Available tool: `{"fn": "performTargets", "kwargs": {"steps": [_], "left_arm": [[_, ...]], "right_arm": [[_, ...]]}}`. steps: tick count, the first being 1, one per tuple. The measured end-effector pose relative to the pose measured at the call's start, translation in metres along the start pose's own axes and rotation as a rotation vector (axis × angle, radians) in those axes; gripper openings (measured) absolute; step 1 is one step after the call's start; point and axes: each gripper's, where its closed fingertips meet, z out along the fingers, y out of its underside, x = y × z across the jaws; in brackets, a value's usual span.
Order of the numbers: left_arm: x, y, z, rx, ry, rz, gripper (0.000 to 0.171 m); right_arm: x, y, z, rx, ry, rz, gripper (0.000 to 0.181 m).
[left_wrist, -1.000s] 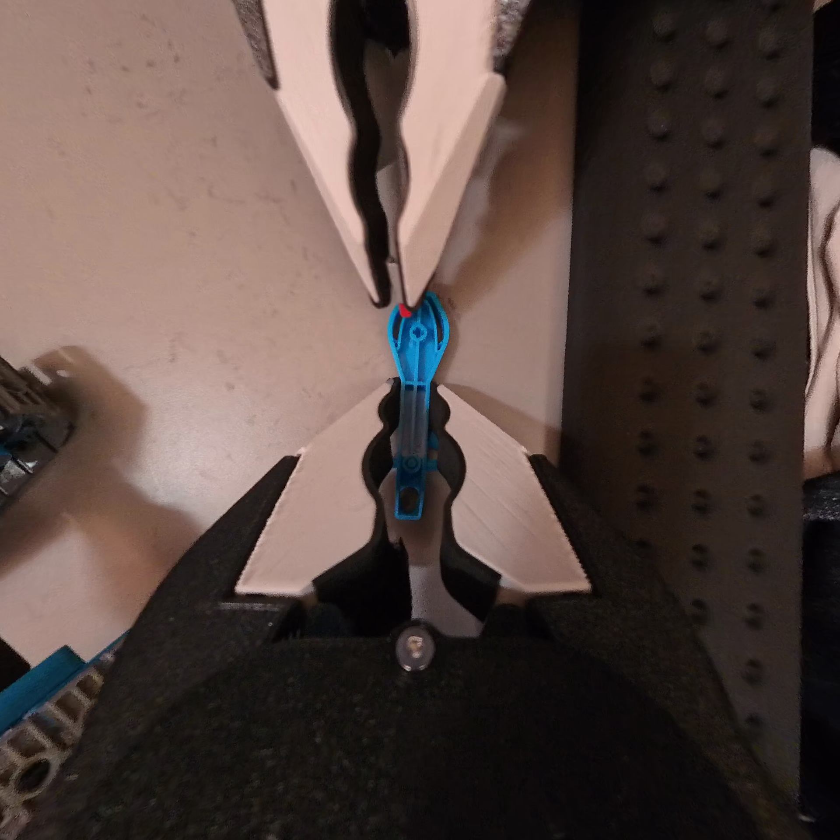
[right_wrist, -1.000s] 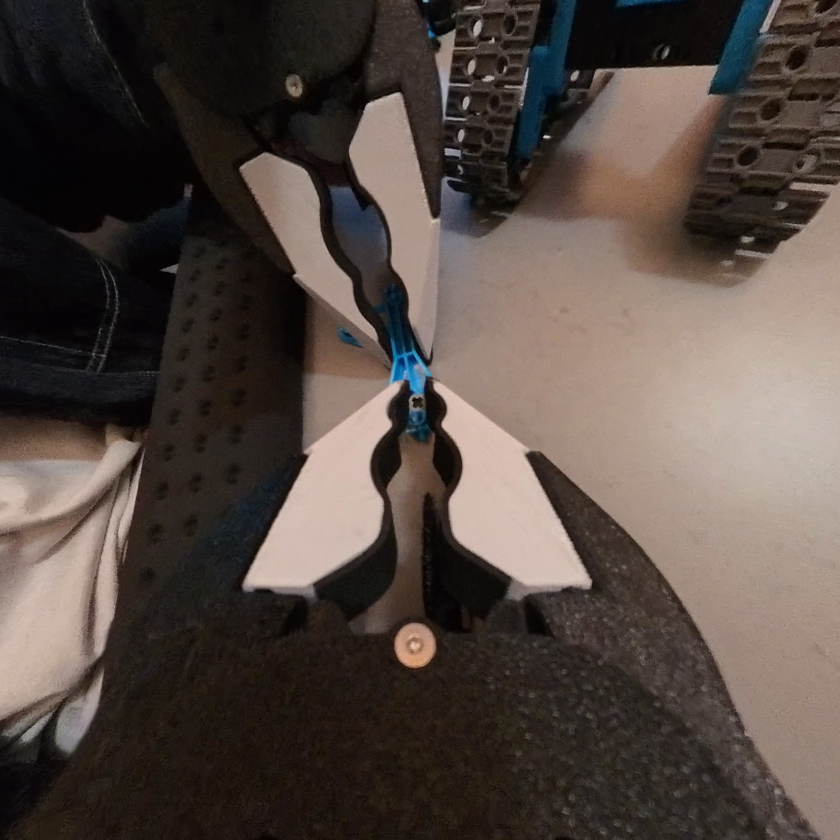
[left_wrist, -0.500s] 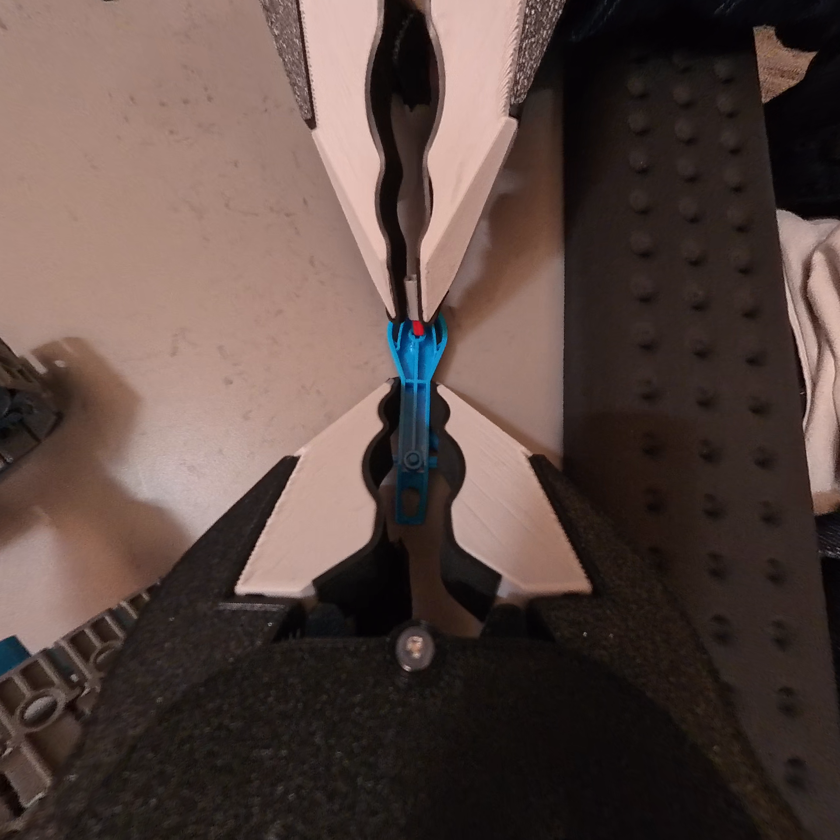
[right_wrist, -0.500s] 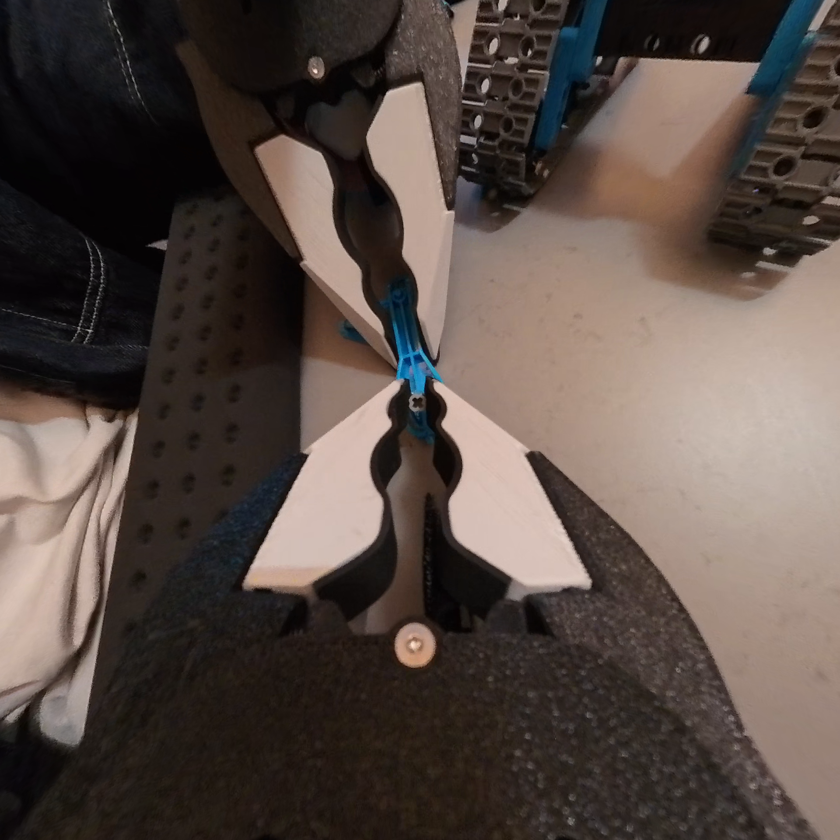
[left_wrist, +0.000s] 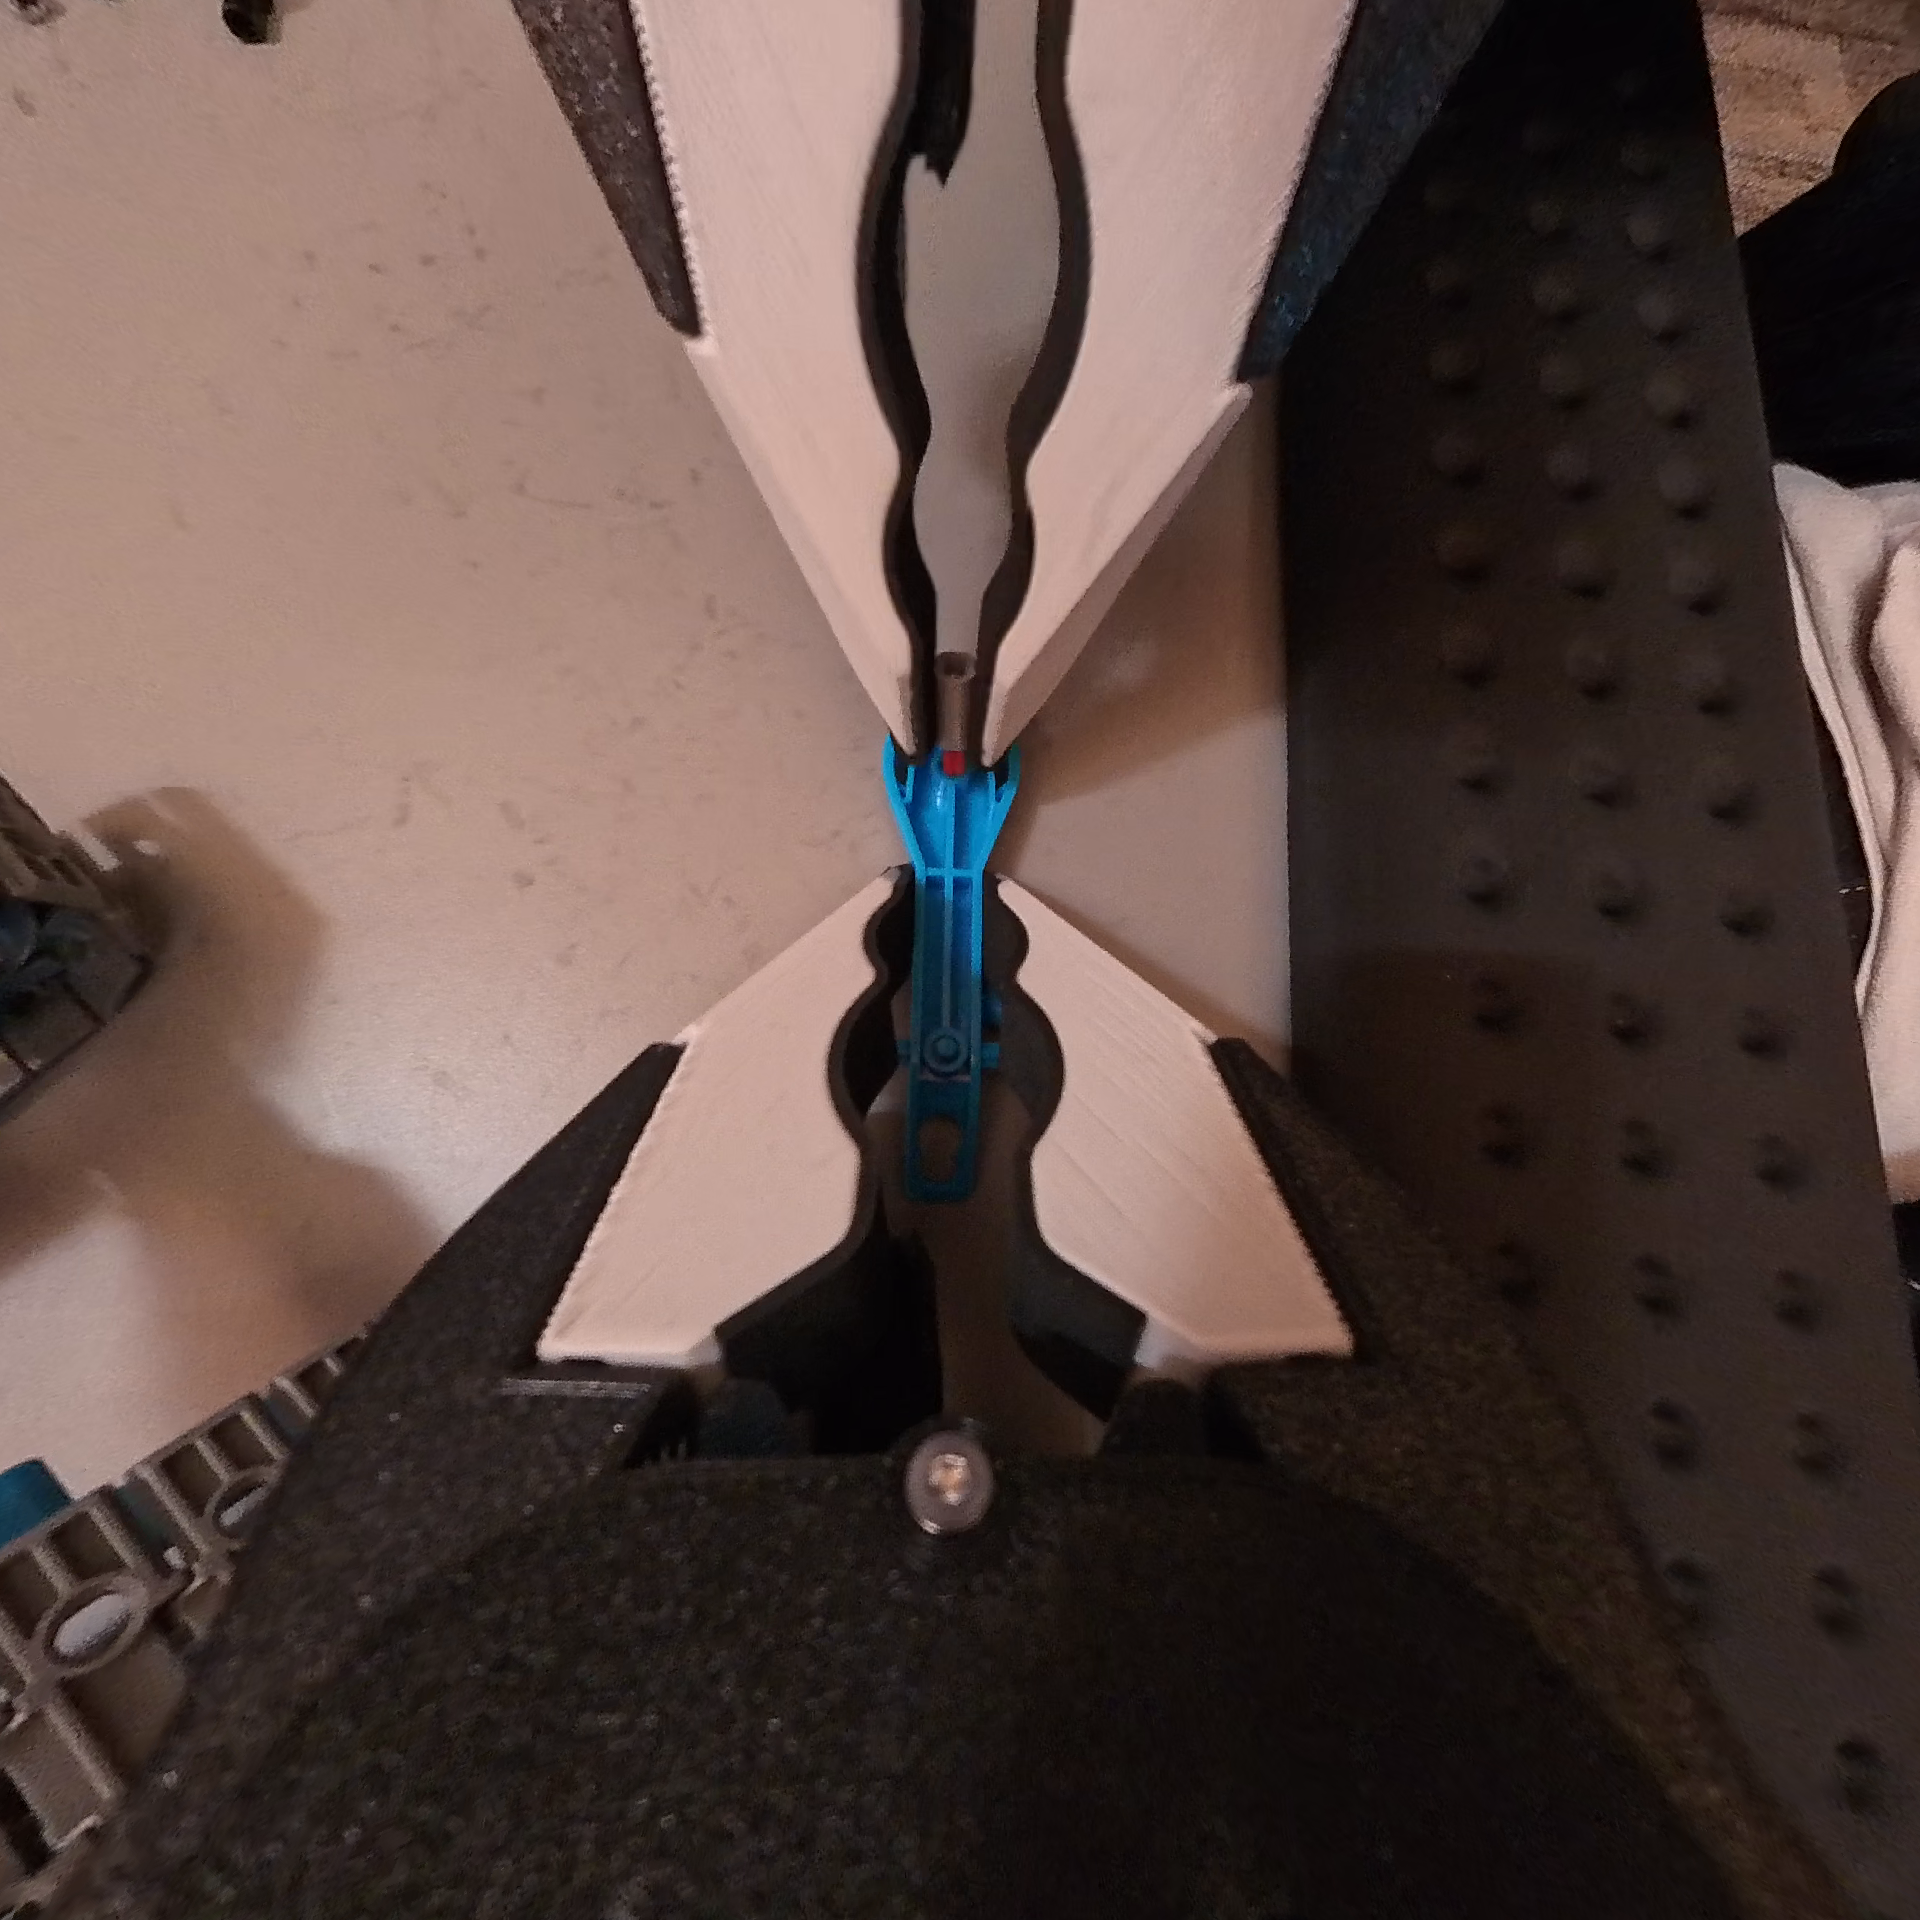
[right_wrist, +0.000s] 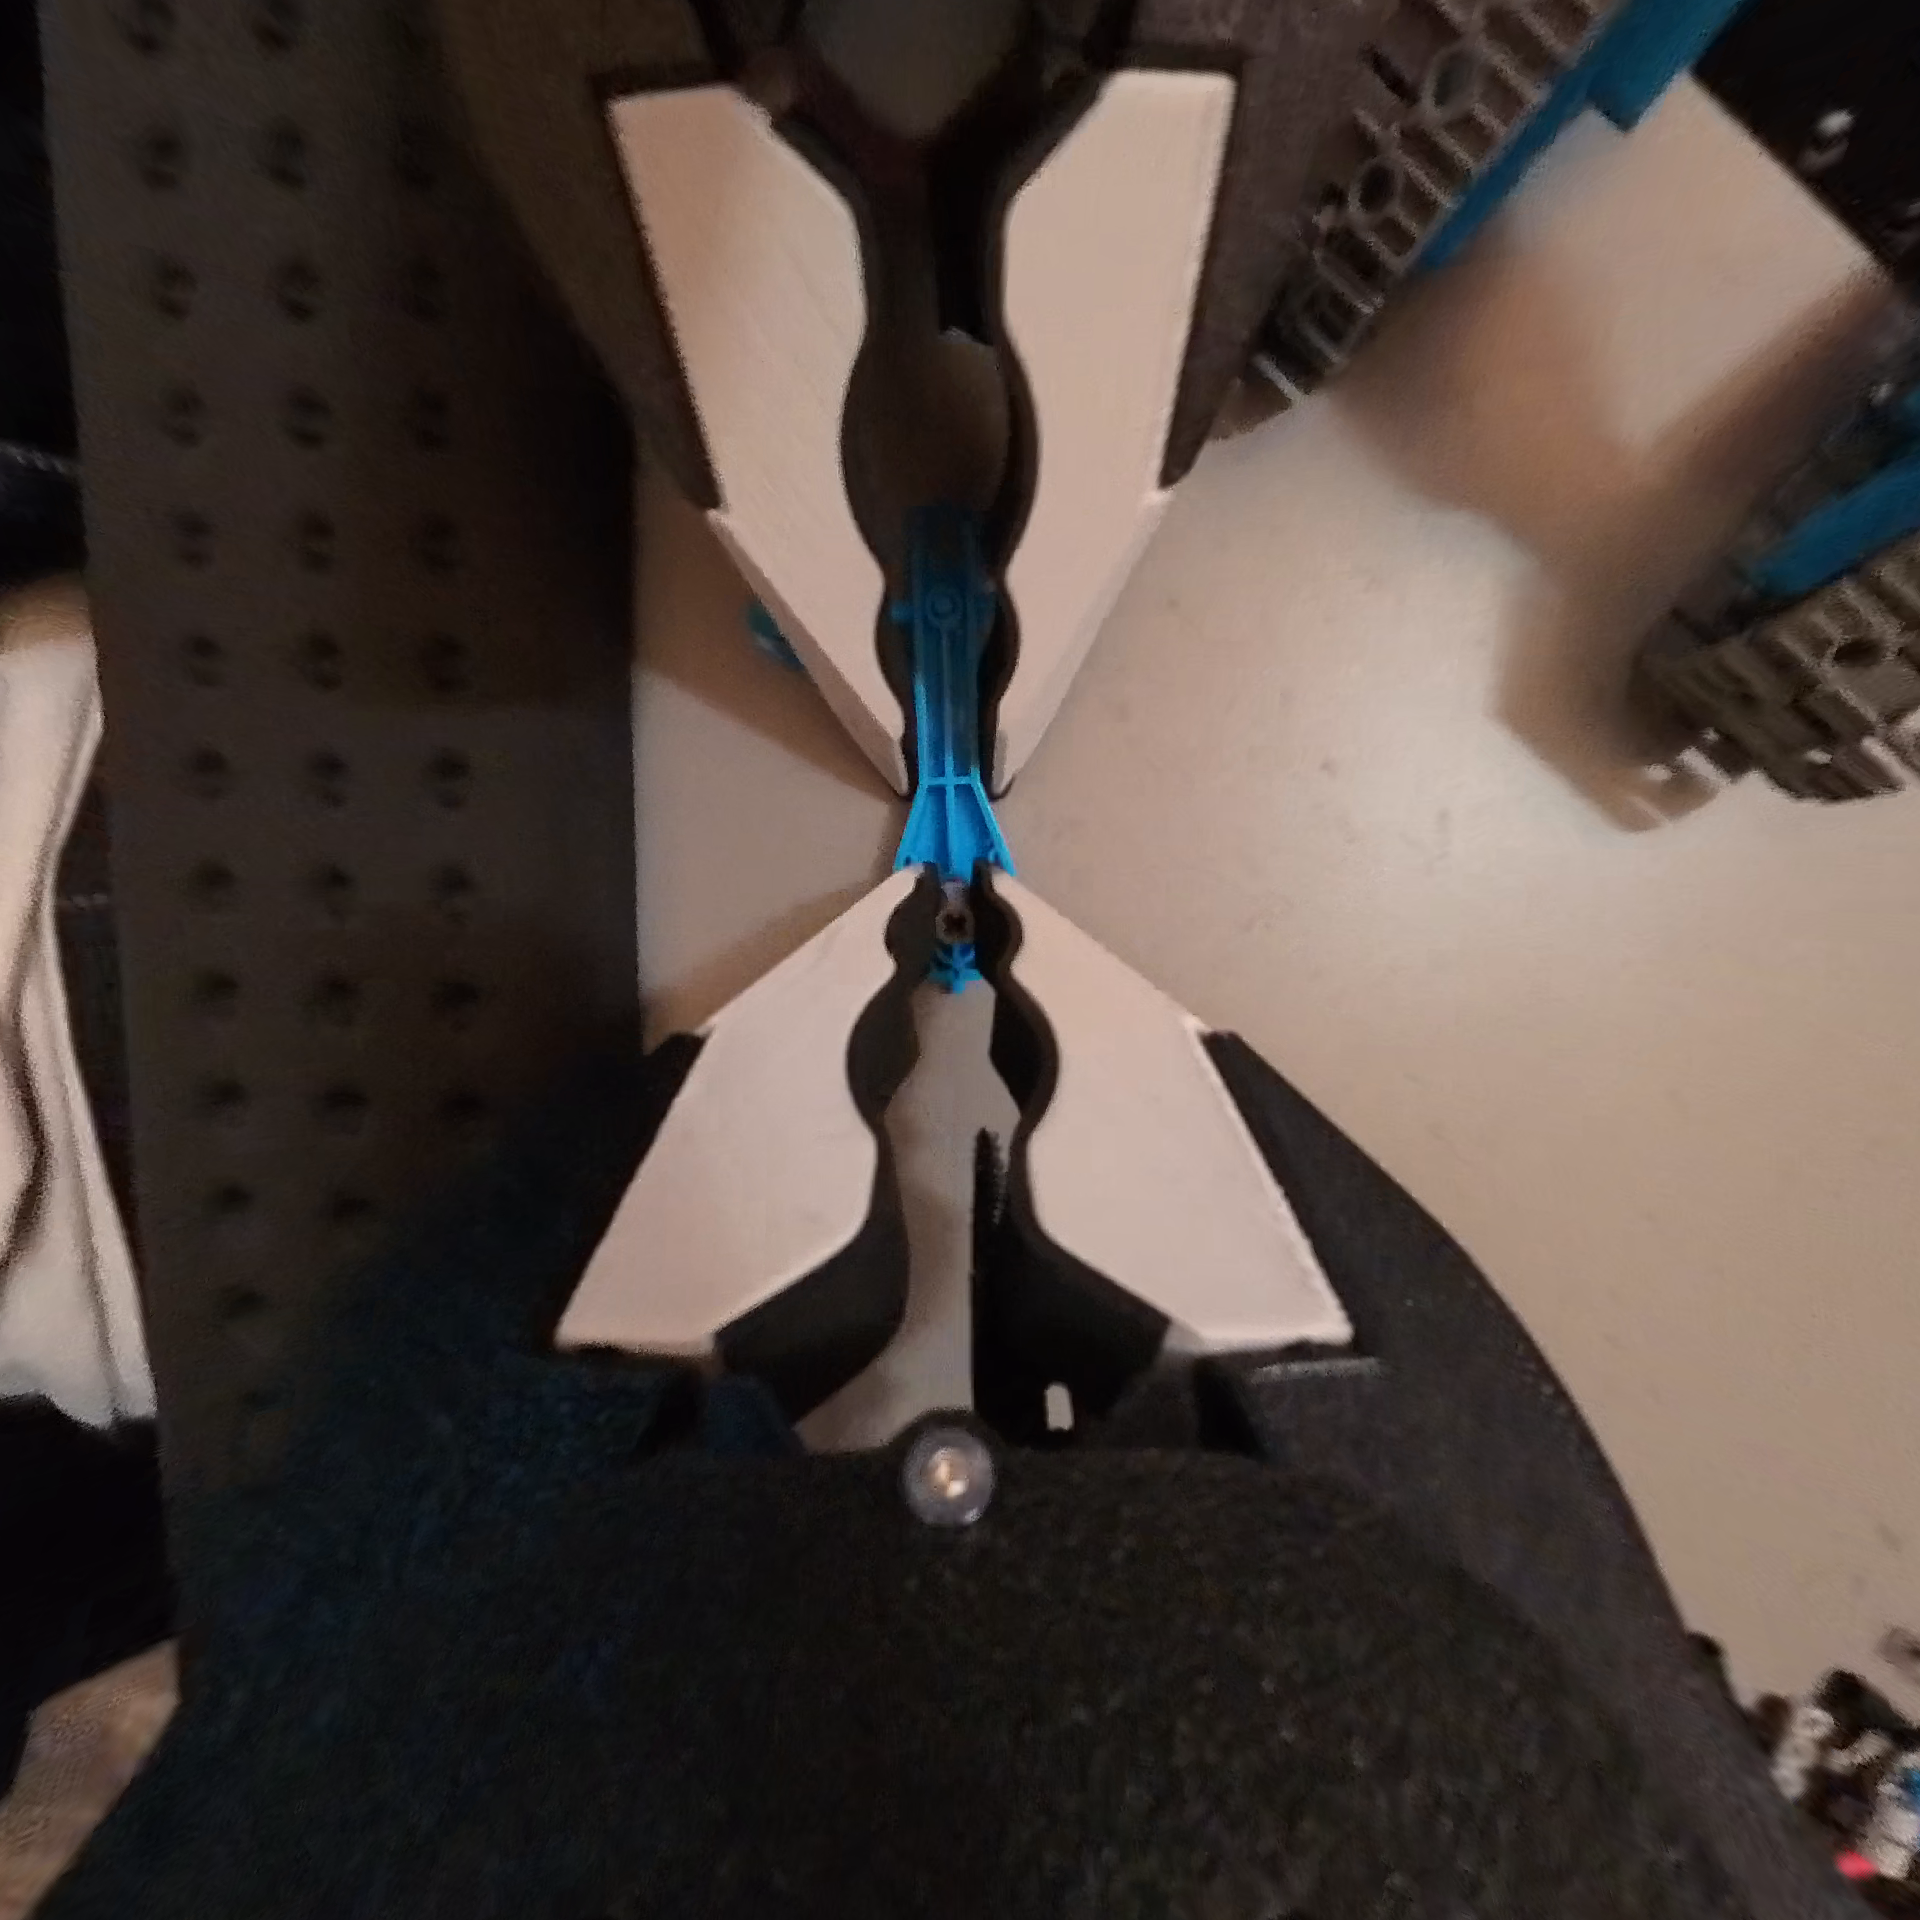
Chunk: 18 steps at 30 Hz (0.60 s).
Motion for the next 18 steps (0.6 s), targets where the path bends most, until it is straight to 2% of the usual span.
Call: {"fn": "performTargets", "kwargs": {"steps": [4,7,11,18], "left_arm": [[0.0004,0.0001,-0.0001,0.003,0.016,0.029,0.011],[0.0003,-0.0001,-0.0005,0.011,0.061,0.0,0.011],[0.0001,0.0,-0.0004,0.013,0.064,0.007,0.011],[0.0,0.0,-0.0004,0.015,0.062,0.008,0.011]], "right_arm": [[-0.0027,0.003,0.0001,-0.084,0.006,-0.212,0.004],[-0.0025,0.0036,0.0008,-0.13,-0.043,-0.29,0.005],[-0.0029,0.0028,0.0027,-0.144,-0.122,-0.296,0.005],[-0.0039,0.0021,0.0062,-0.14,-0.144,-0.268,0.004]]}}
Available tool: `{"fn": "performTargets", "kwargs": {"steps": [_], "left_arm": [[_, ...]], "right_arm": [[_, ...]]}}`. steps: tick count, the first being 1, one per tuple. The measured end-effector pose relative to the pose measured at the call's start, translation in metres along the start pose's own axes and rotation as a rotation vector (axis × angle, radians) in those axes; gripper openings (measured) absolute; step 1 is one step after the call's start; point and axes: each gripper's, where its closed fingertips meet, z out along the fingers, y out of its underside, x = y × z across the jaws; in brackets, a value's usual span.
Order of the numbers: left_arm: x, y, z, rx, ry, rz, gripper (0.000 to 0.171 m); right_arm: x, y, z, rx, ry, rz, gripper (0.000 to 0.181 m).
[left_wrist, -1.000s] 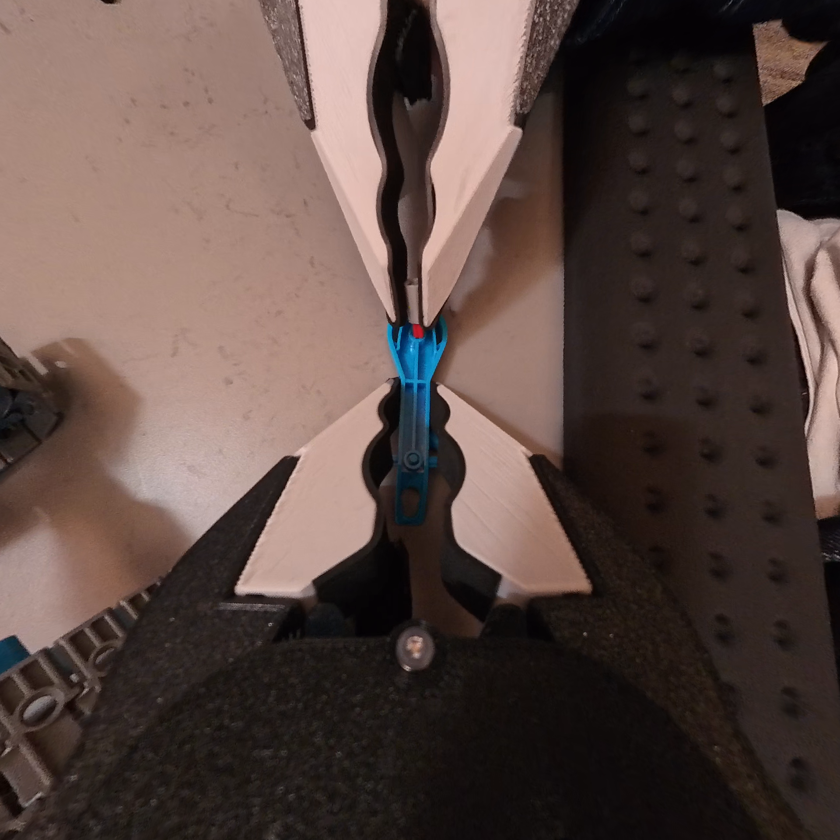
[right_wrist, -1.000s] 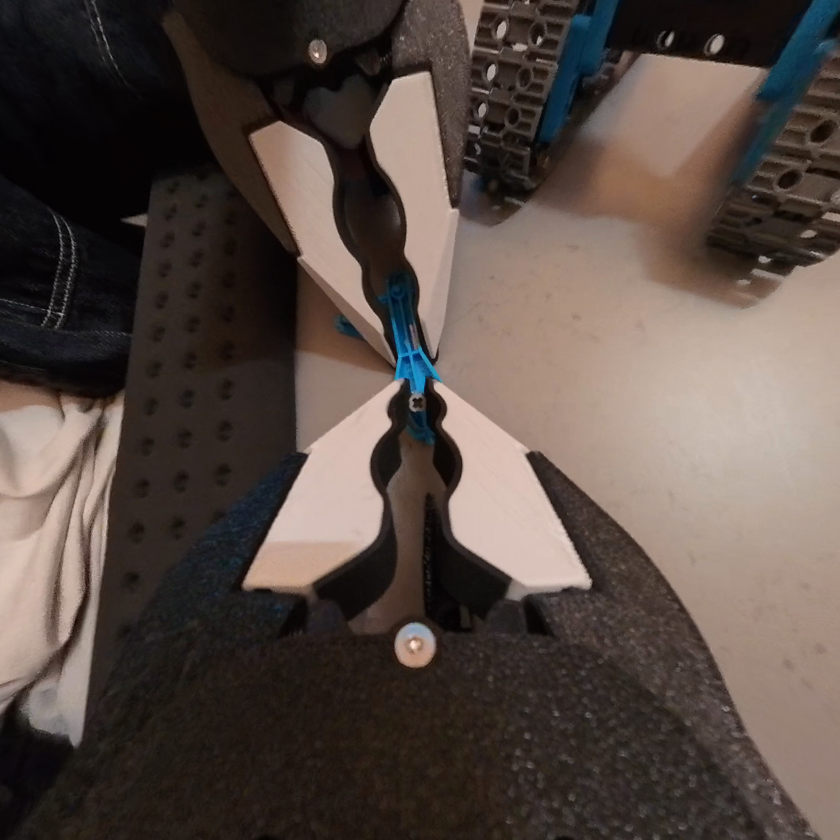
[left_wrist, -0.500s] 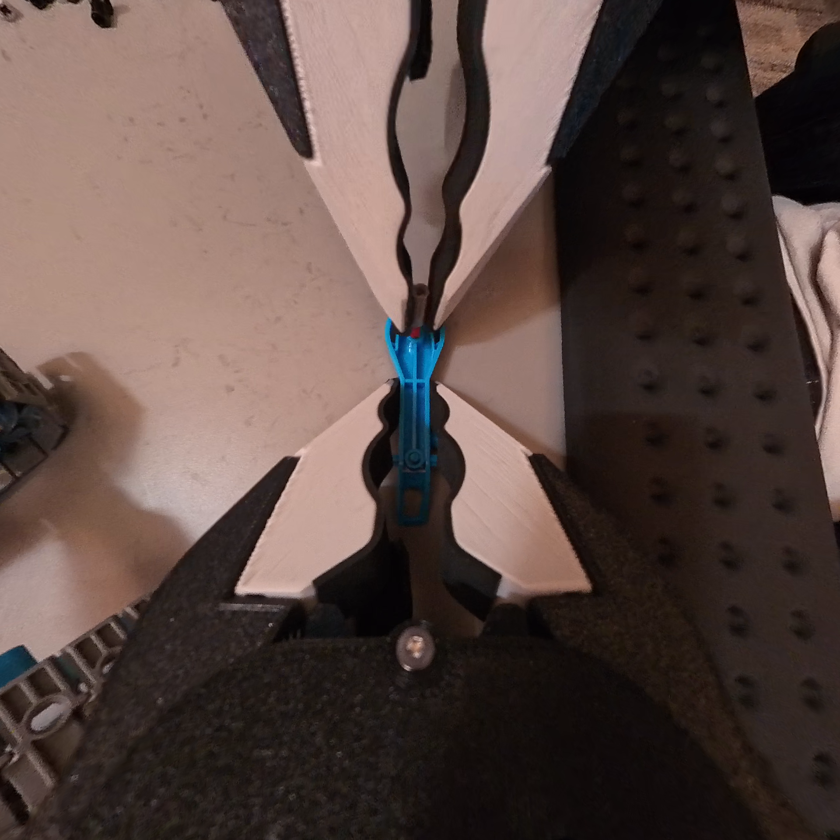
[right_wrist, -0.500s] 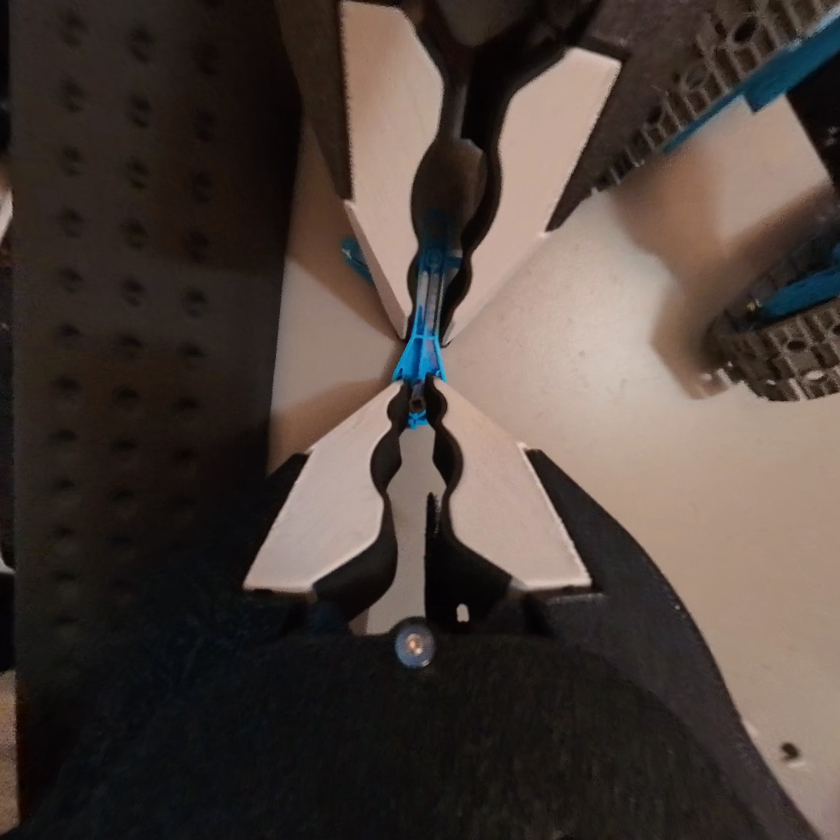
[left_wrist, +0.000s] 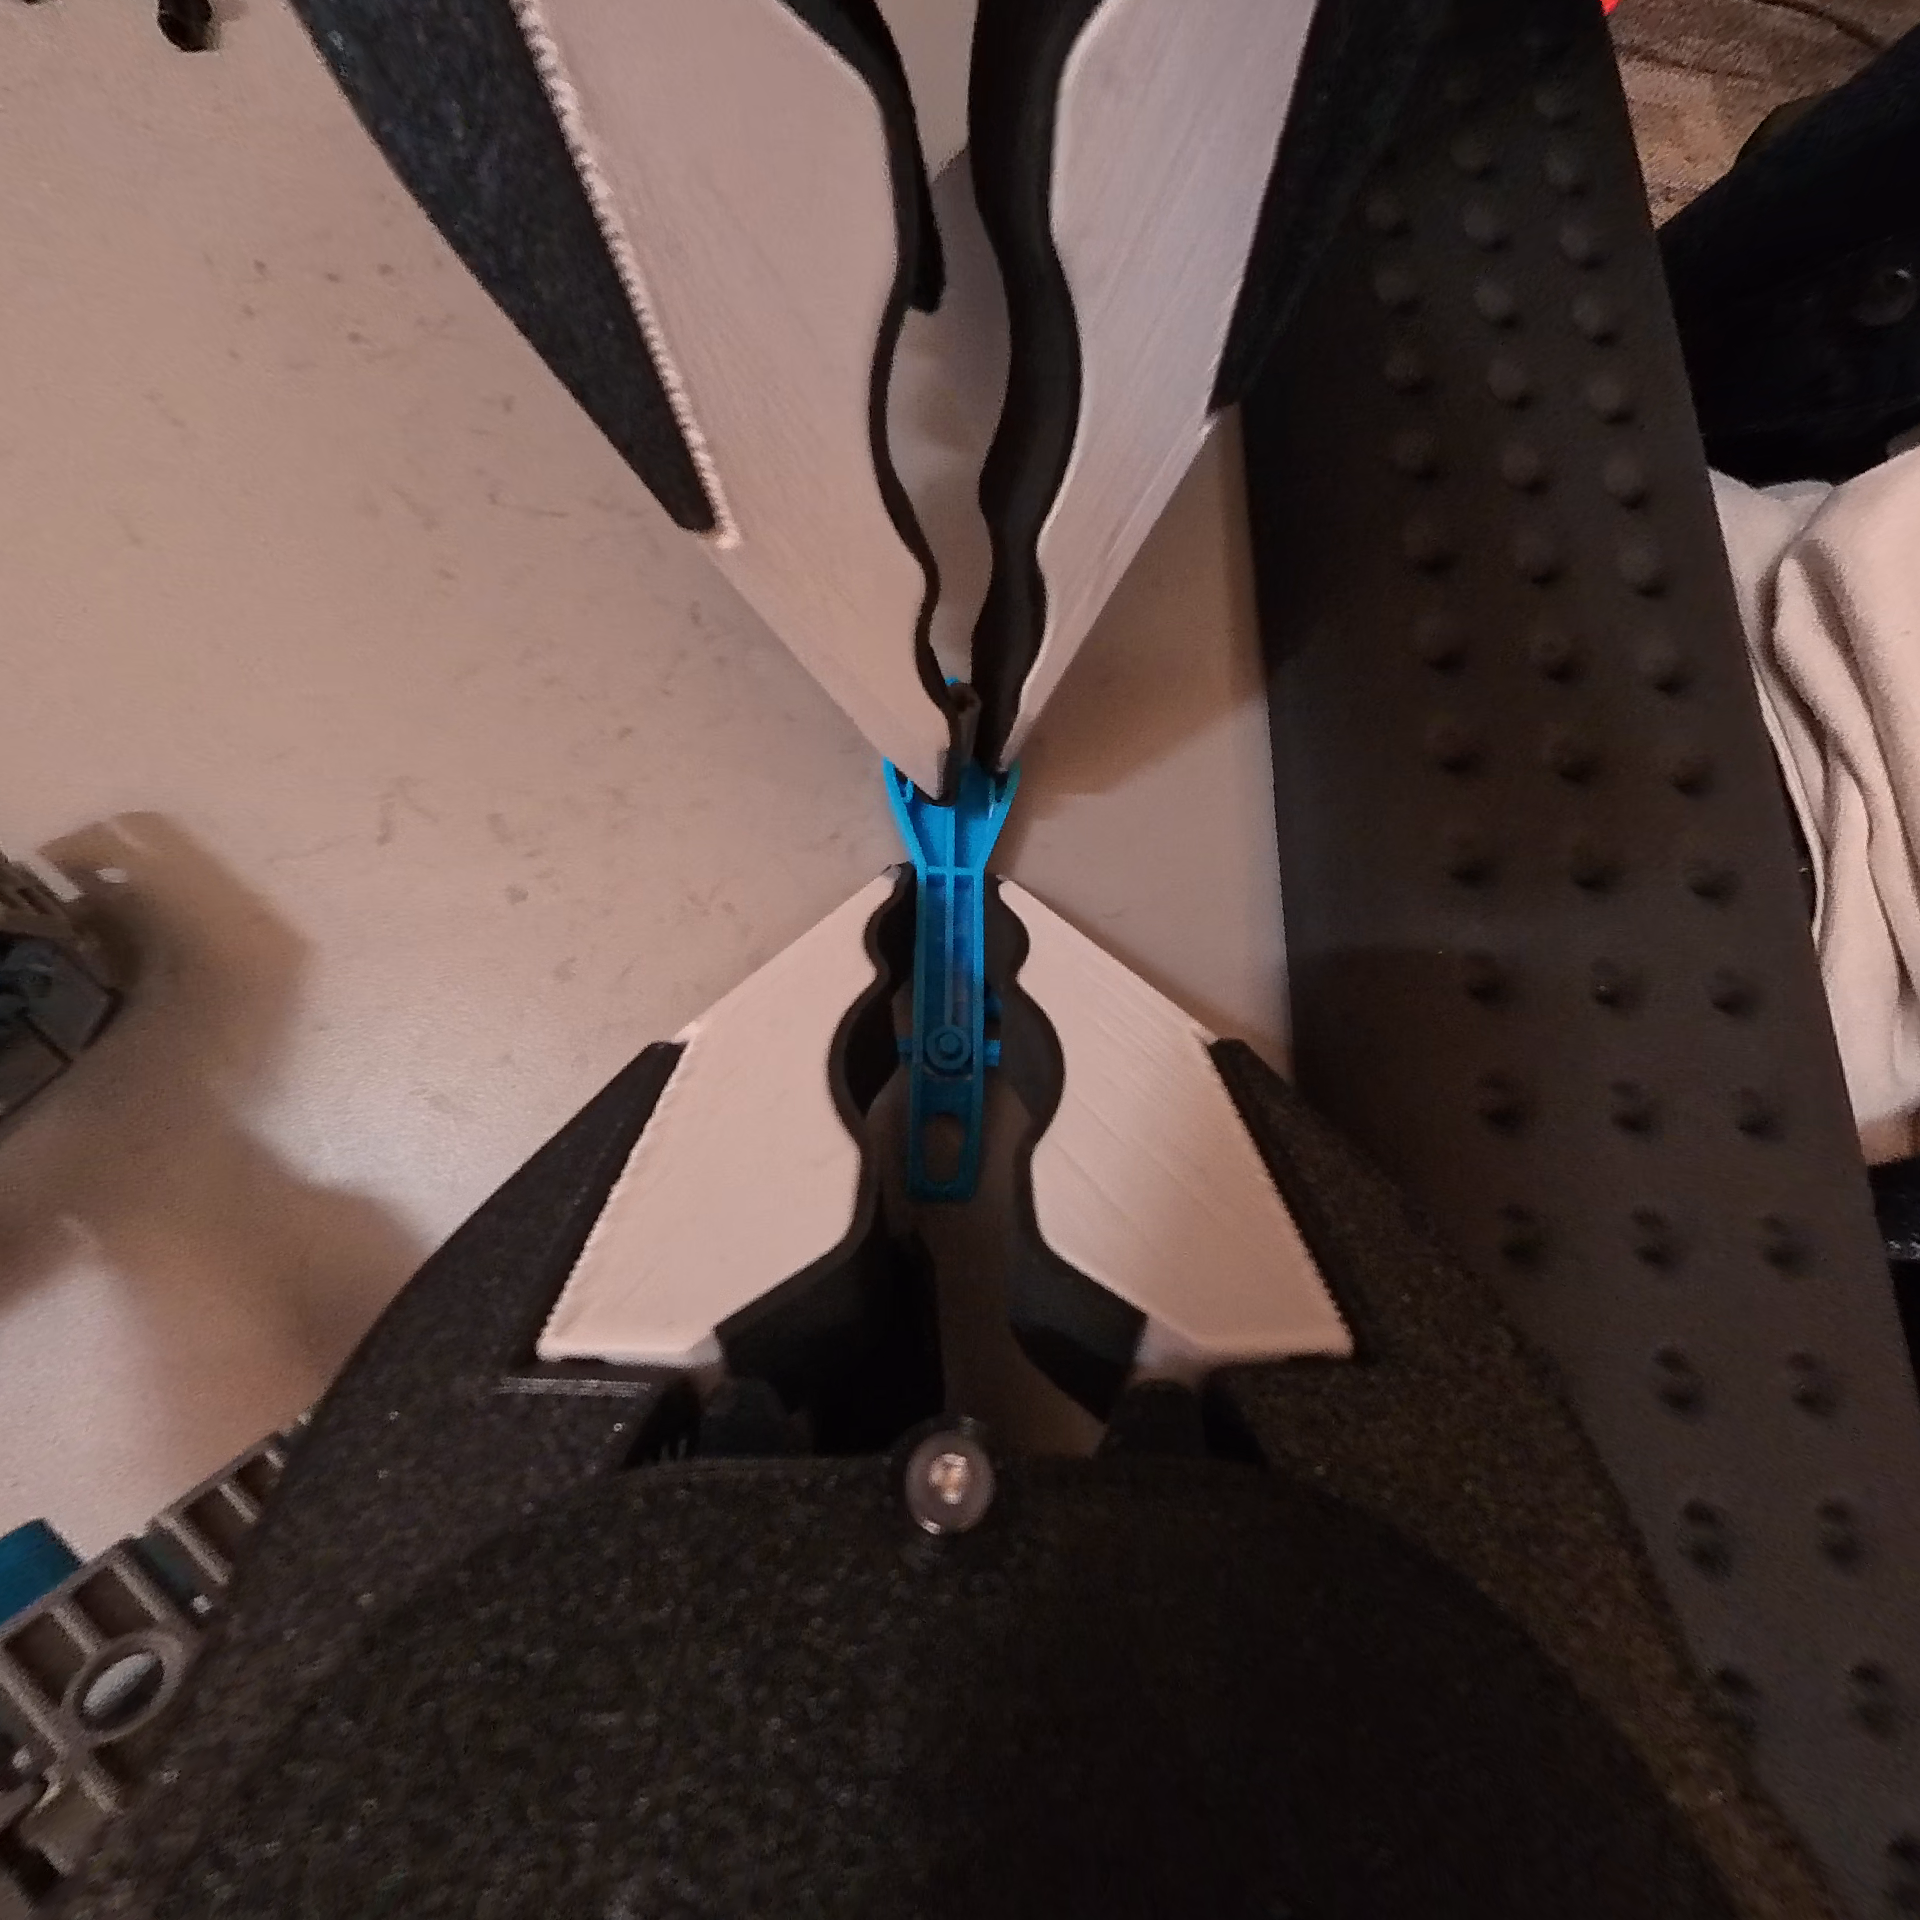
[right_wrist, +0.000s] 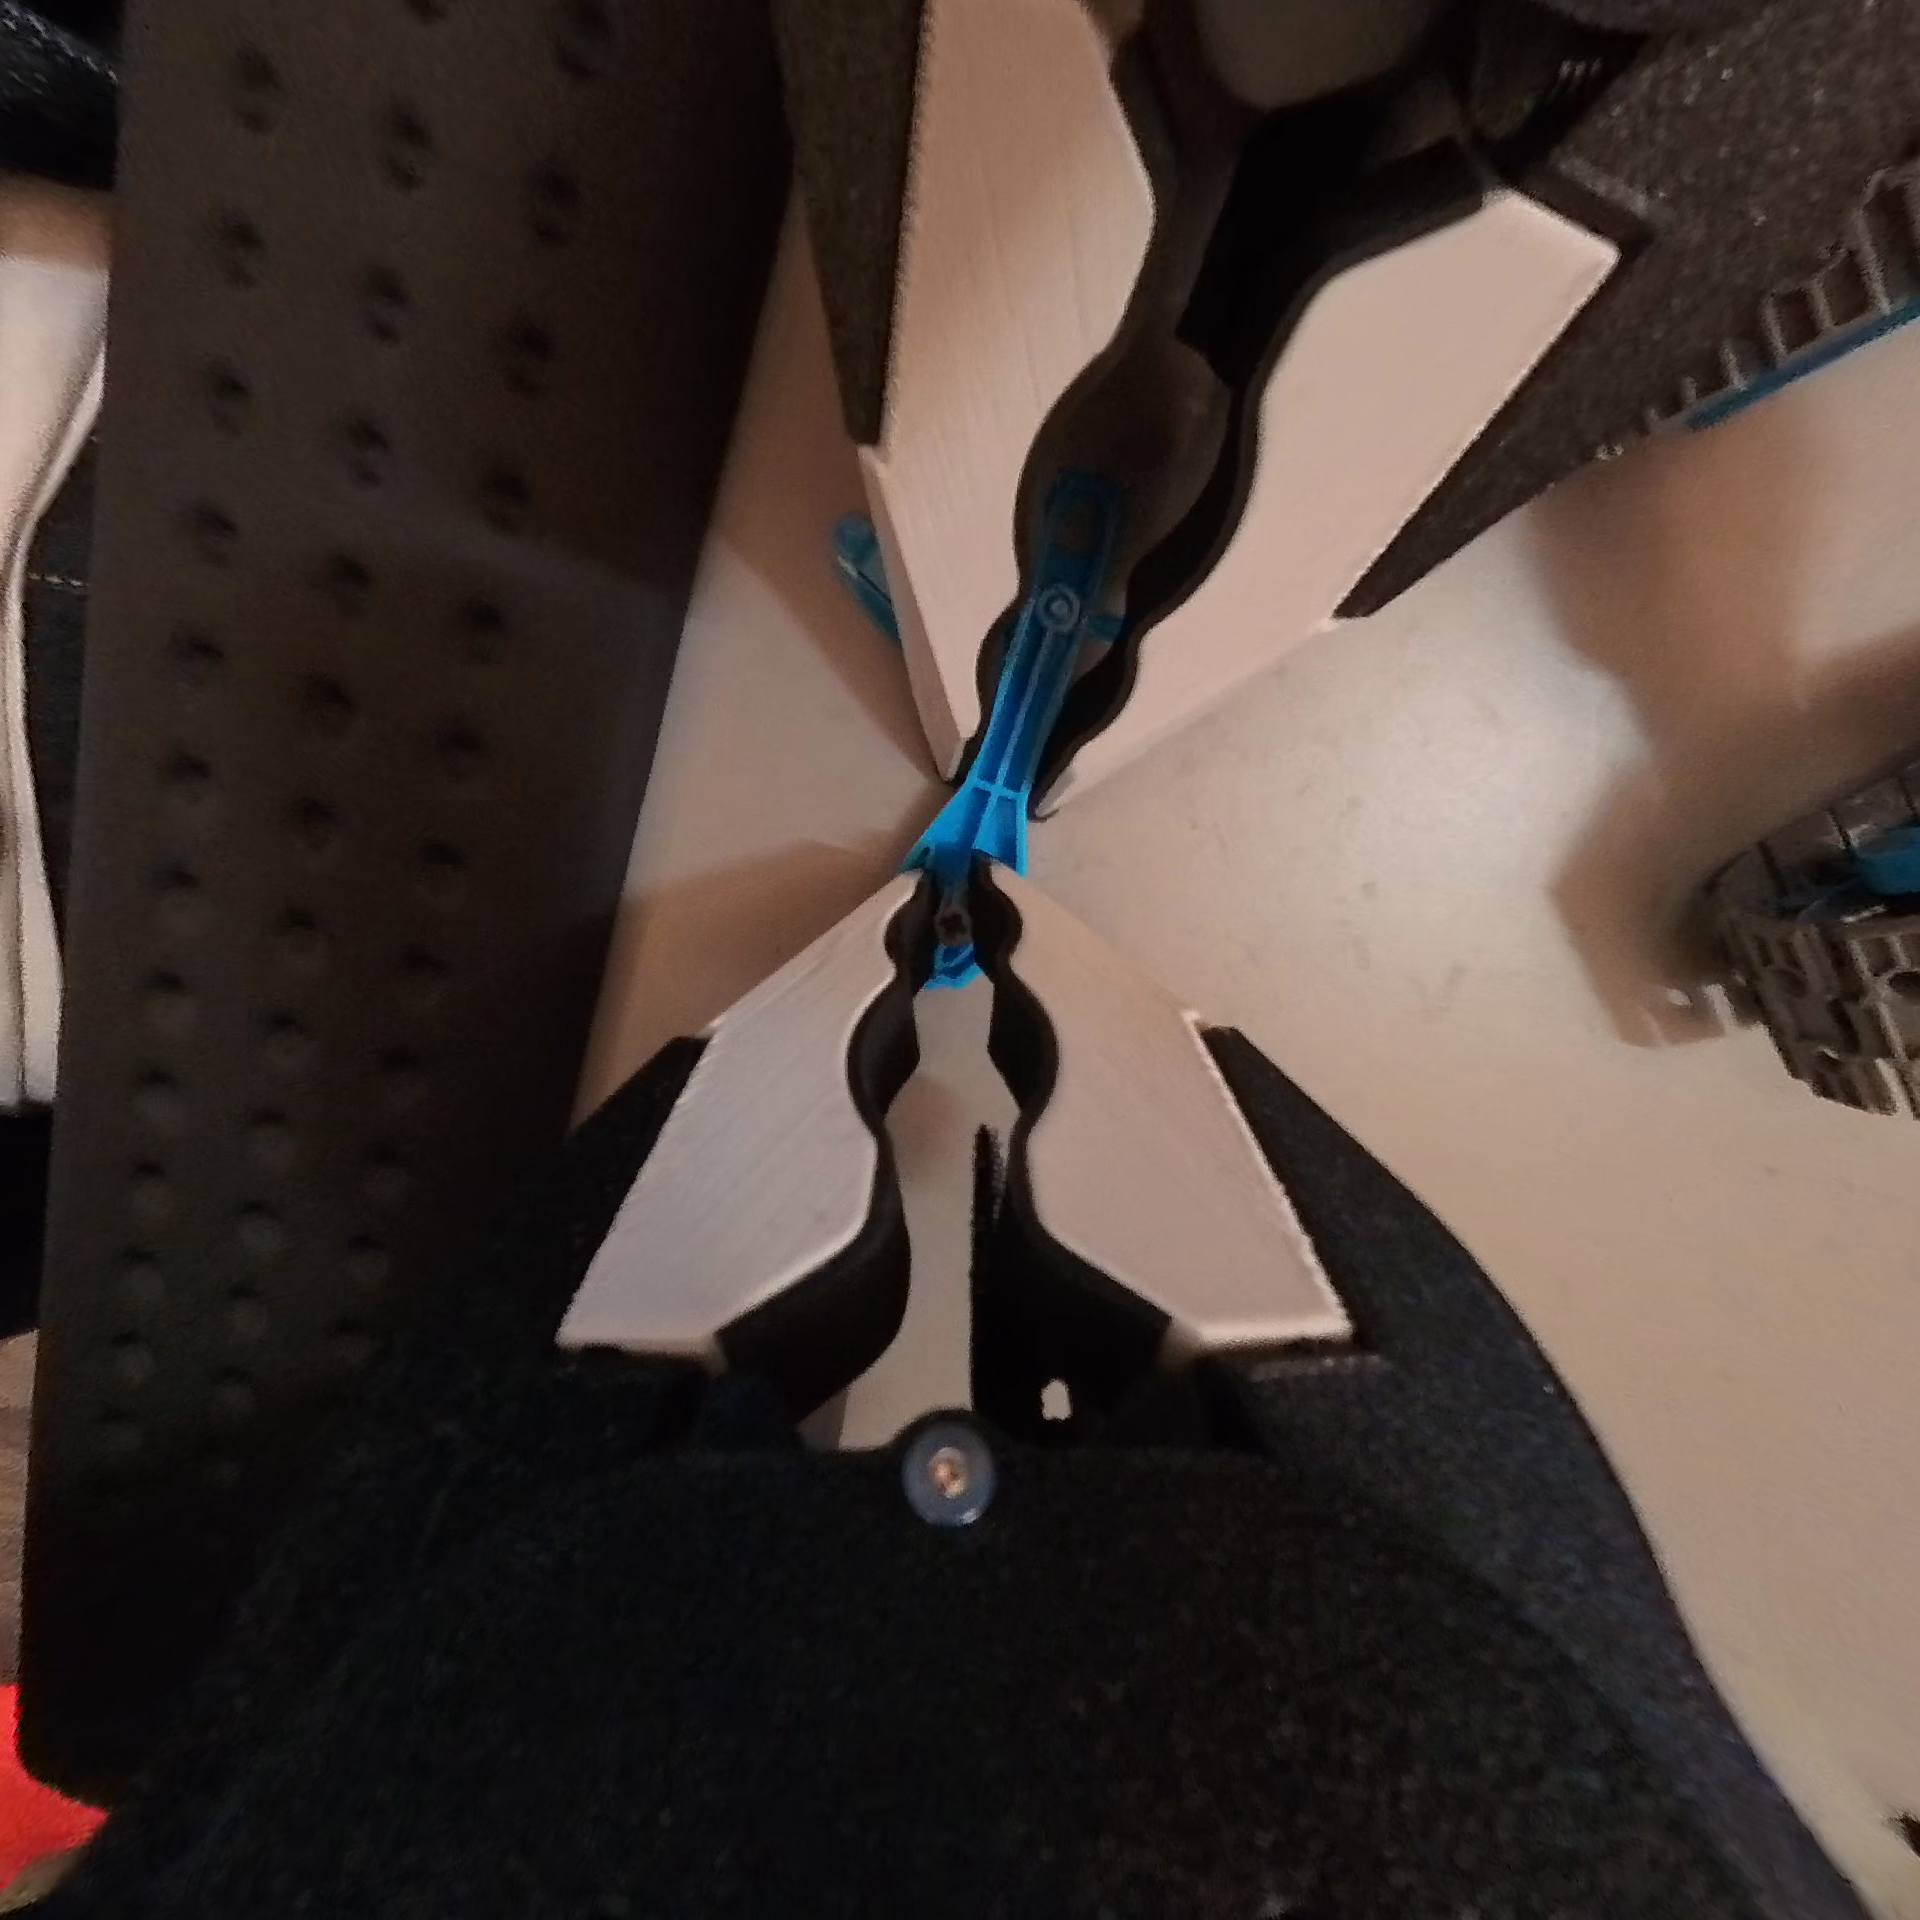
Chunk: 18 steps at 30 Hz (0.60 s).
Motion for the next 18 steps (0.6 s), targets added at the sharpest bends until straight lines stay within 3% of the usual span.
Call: {"fn": "performTargets", "kwargs": {"steps": [4,6,7,14,18], "left_arm": [[0.0,0.0,0.0,0.005,-0.008,0.007,0.011],[0.0,0.0,0.0,0.005,-0.008,0.006,0.011],[0.0,0.0,0.0,0.005,-0.008,0.005,0.011],[-0.002,-0.001,0.0,0.006,-0.044,-0.009,0.013],[-0.011,-0.002,0.0,0.006,-0.107,-0.019,0.033]], "right_arm": [[0.001,-0.004,-0.002,0.163,0.014,0.068,0.006],[0.002,-0.002,-0.002,0.241,0.028,0.137,0.028],[0.001,0.001,-0.001,0.265,0.02,0.161,0.031],[0.004,-0.001,-0.003,0.452,0.19,0.184,0.024],[0.002,-0.001,-0.009,0.514,0.217,0.211,0.024]]}}
